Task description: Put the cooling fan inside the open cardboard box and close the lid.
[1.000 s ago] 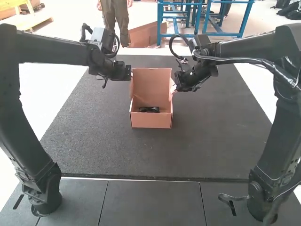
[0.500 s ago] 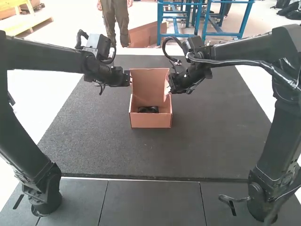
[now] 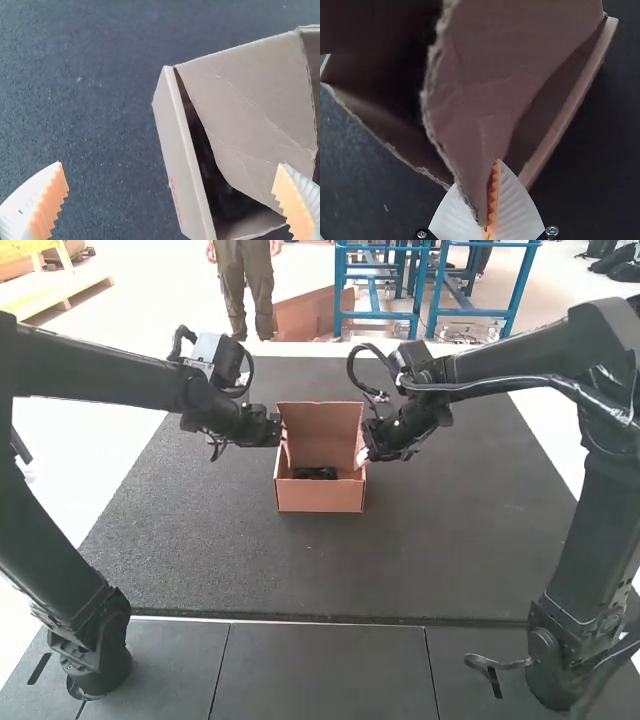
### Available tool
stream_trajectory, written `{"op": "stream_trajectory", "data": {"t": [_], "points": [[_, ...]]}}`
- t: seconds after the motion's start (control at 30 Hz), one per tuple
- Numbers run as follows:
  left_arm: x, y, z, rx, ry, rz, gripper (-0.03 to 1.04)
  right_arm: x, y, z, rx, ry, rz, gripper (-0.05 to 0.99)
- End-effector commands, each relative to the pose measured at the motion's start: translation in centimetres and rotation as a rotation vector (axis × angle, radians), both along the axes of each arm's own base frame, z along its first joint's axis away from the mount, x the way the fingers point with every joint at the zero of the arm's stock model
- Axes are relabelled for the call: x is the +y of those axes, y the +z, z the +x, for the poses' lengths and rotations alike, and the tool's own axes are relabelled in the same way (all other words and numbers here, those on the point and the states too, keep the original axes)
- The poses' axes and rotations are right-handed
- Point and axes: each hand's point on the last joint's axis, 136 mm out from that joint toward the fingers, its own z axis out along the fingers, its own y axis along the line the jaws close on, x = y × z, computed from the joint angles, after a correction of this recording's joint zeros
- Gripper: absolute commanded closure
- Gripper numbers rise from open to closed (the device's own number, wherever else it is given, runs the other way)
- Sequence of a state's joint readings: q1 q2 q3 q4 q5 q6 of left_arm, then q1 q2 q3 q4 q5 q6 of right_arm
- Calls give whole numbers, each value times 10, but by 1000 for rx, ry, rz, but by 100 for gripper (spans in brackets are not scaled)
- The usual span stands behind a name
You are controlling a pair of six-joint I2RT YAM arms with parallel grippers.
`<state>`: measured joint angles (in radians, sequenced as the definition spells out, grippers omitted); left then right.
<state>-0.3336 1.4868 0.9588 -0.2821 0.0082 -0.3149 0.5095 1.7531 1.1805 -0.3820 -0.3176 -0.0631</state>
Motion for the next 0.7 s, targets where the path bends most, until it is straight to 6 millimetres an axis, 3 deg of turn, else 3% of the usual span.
{"op": "stream_trajectory", "data": {"t": [0.0,0.2,0.3,0.57,0.63,0.67], "points": [[-5,13,-9,-17,-33,-13,4,7,15,-10,-20,25,23,94],[-2,5,-23,24,-48,14,4,3,13,-6,-46,27,-10,94],[0,4,-27,36,-55,24,4,0,16,0,-70,10,-29,88],[3,13,-33,33,-57,29,4,-10,31,9,-125,-39,-69,35],[5,17,-32,21,-50,25,4,-10,36,8,-125,-40,-67,9],[7,21,-31,9,-41,29,4,-11,38,7,-122,-38,-70,2]]}}
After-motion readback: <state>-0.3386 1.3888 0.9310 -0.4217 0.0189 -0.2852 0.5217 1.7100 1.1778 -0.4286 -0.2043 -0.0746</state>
